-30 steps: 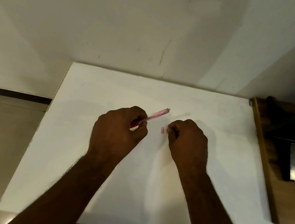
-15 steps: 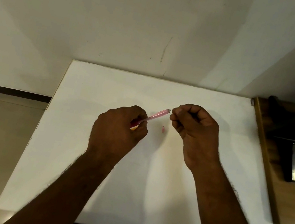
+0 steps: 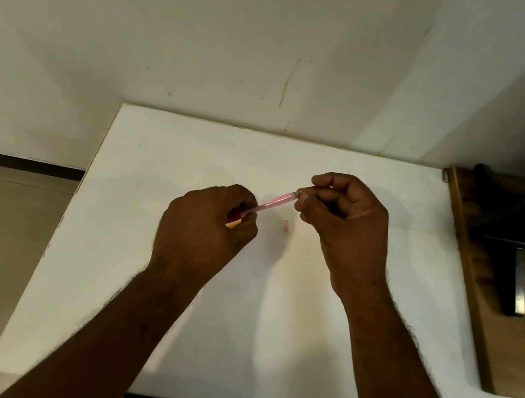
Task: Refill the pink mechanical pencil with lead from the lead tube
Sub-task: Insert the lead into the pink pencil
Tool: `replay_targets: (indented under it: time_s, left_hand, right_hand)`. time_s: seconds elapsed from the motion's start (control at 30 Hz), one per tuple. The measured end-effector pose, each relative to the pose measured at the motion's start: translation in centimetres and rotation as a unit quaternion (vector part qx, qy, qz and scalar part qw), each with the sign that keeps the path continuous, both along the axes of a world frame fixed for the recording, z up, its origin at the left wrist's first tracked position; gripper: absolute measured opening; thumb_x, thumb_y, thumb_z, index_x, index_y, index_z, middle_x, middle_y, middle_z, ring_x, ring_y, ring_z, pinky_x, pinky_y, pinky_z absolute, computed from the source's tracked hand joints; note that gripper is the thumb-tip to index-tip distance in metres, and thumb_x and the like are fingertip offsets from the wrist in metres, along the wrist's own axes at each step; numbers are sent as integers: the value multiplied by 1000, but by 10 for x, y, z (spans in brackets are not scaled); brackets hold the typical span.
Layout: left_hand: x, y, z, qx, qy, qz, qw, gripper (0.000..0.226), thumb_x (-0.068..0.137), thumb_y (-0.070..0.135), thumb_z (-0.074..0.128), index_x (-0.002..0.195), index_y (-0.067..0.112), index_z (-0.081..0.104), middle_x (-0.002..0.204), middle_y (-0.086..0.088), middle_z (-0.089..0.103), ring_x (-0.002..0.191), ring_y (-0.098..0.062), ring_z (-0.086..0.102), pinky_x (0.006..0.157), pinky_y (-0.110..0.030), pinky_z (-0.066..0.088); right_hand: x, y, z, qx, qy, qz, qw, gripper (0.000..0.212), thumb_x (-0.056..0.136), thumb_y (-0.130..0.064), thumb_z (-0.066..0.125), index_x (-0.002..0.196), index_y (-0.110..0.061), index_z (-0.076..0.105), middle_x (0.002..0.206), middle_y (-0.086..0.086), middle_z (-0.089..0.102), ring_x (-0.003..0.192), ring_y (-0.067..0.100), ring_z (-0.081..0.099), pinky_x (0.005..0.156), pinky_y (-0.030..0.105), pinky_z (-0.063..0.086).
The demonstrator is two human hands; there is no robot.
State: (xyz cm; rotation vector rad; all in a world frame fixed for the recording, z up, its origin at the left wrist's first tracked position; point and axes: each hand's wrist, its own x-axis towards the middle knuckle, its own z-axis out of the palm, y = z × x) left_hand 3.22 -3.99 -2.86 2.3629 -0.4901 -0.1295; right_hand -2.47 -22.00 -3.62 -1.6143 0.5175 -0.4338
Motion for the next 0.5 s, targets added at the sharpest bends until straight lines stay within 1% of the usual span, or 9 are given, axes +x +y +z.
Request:
replay_targets:
  time_s: [0.03,0.07,0.13,0.23,0.3,0.4,0.47,0.5]
  left_hand:
    - [1,0,-1,-1,-1,0,1000,9,85,32,63,91,28,68,77,10,75,77,-14,71,72,-40,56]
    - [1,1,-1,-3,-4,-1,1000,9,85,31,64,91,28,69,79,10,75,77,-14,71,73,-40,56]
    - [1,1,-2,-6,-12,0,1000,7,85,29,66,90,28,70,79,10,76,78,-13,71,73,-39,55]
    - [2,3,-3,-10,-24,-4,1000,7,87,28,66,91,28,72,78,11,76,77,-12,69,72,-36,55]
    - [3,5,-4,-5,-37,-13,999,8,88,27,66,92,28,74,79,11,75,78,-11,69,72,-35,55]
    - [5,7,-6,7,-45,-23,999,10,89,27,67,95,27,76,83,10,76,80,-12,70,73,-35,55]
    - [6,9,-7,10,-44,-22,999,12,90,27,67,97,25,76,87,9,76,83,-15,70,75,-36,55]
    - [7,9,-7,6,-43,-18,999,12,90,26,68,98,25,76,88,9,76,84,-15,70,76,-36,55]
  right_hand:
    - [0,-1,0,-22,3,4,1000,21,83,-8,78,99,-19,69,87,1,81,85,23,77,84,48,61]
    - [0,-1,0,-48,8,6,999,22,83,-10,79,98,-21,68,87,-1,81,84,20,76,82,45,61]
    - [-1,-2,-1,-104,16,8,994,23,84,-13,80,99,-23,66,86,-6,81,81,12,76,78,34,59]
    - [-4,-4,0,-174,22,15,984,24,85,-15,79,102,-26,64,85,-13,79,82,6,75,78,23,57]
    - [-6,-5,1,-242,26,31,970,27,87,-18,78,107,-28,62,85,-20,77,85,1,74,79,18,55]
    - [-8,-1,1,-304,39,49,951,32,90,-22,76,115,-33,59,86,-28,73,87,-1,73,82,18,55]
    - [-7,2,0,-314,43,54,947,36,90,-22,76,119,-34,58,87,-27,73,88,-3,72,84,17,55]
    - [-7,3,0,-304,41,51,951,38,90,-20,76,120,-34,58,89,-26,74,88,-4,72,84,14,53]
